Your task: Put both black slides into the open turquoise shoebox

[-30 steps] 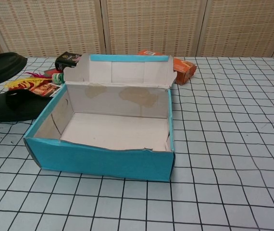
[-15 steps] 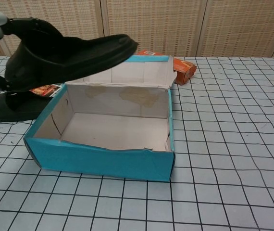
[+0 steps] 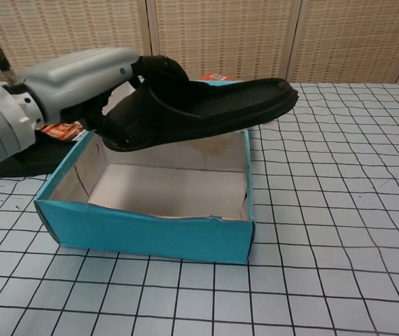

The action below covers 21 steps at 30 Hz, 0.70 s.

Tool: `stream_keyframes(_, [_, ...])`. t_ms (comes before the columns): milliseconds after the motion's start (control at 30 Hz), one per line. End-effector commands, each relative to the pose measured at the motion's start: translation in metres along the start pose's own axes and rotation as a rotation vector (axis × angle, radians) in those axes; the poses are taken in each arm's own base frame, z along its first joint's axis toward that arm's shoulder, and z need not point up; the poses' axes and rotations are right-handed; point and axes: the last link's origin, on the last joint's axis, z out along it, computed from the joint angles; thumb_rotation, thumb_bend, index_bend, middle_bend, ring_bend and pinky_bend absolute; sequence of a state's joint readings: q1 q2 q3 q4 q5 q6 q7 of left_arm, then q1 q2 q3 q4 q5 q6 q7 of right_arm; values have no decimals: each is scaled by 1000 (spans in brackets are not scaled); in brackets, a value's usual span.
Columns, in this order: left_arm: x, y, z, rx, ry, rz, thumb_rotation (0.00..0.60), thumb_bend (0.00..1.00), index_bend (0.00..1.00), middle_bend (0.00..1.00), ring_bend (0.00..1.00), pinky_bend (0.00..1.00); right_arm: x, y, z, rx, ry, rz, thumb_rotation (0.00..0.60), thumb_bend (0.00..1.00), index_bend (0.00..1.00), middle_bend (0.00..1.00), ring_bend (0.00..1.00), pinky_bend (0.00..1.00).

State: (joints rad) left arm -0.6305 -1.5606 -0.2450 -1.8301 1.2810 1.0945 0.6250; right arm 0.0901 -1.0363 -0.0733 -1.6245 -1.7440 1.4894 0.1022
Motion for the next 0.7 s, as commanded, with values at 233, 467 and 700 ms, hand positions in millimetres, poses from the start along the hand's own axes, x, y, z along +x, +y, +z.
stream_keyframes(233, [-25, -2, 14, 24, -84, 46, 600, 672, 808, 915, 872, 755, -1, 0, 1, 1, -5, -1, 600, 172, 0, 0, 0, 0])
stream_keyframes(467, [-38, -10, 18, 52, -103, 98, 600, 672, 808, 917, 873, 756, 0, 0, 0, 1, -7, -1, 600, 173, 0, 0, 0, 0])
stream_keyframes(700, [-48, -20, 19, 81, -111, 159, 600, 676, 809, 918, 874, 756, -1, 0, 0, 5, -14, -4, 600, 173, 0, 0, 0, 0])
